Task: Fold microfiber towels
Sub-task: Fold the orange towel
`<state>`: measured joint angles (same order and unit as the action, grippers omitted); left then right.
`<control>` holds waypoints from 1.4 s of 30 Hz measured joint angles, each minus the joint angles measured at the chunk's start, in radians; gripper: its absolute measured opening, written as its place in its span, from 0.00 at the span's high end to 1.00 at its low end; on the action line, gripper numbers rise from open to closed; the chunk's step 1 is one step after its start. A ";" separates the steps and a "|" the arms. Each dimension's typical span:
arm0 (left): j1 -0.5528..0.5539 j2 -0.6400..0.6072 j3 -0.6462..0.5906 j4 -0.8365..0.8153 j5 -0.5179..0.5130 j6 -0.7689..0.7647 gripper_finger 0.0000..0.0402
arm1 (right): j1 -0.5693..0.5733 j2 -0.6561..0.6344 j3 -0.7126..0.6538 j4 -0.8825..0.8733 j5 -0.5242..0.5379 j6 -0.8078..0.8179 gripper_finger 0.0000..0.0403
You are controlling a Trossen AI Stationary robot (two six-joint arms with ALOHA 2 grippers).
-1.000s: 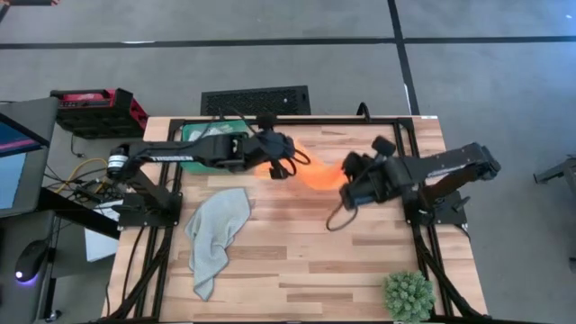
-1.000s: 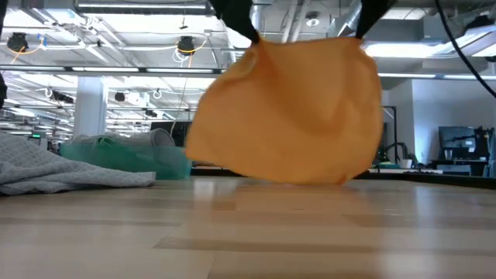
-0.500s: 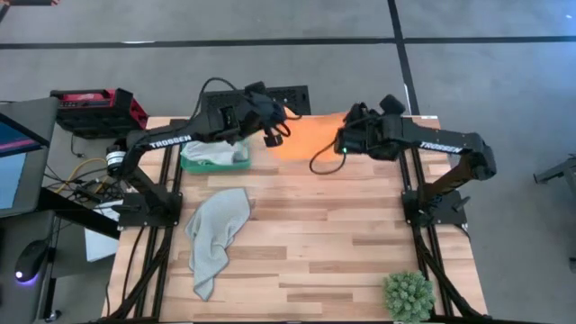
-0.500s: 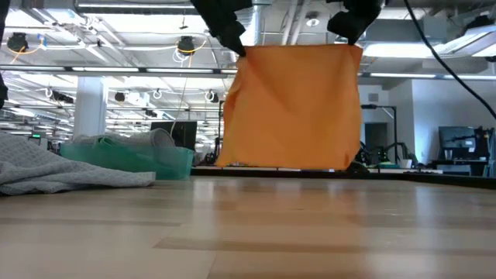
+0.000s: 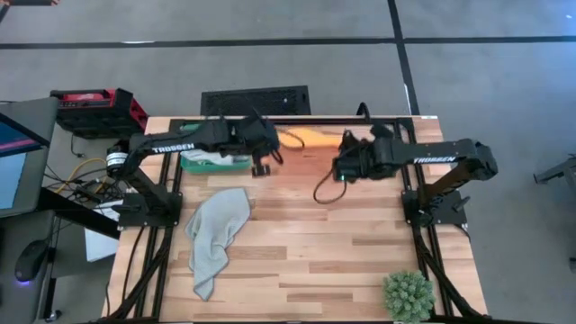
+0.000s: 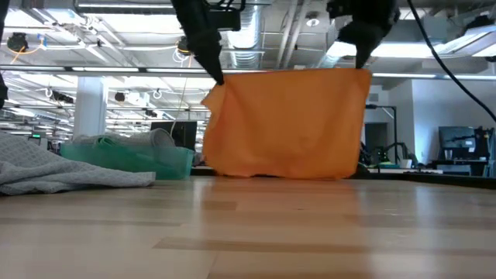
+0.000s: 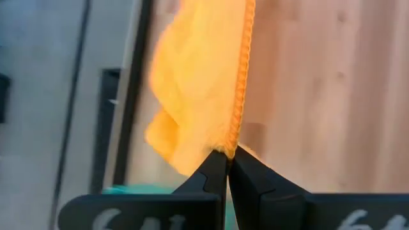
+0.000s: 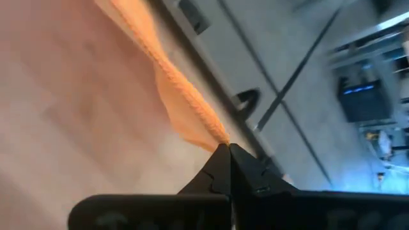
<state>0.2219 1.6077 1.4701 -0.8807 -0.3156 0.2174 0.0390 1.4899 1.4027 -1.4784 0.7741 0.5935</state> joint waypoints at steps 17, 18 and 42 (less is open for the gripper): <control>-0.411 0.002 -0.198 -0.039 0.077 -0.465 1.00 | 0.449 0.001 -0.290 0.347 -0.353 0.229 0.97; -0.436 0.002 -0.210 -0.040 0.086 -0.499 1.00 | 0.473 0.002 -0.296 0.380 -0.361 0.229 0.97; -0.779 0.001 -0.361 0.214 0.124 -0.939 1.00 | 0.779 0.003 -0.350 0.624 -0.413 0.413 0.97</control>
<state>-0.5572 1.6085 1.1088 -0.6666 -0.1917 -0.7217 0.8185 1.4933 1.0527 -0.8543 0.3612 1.0061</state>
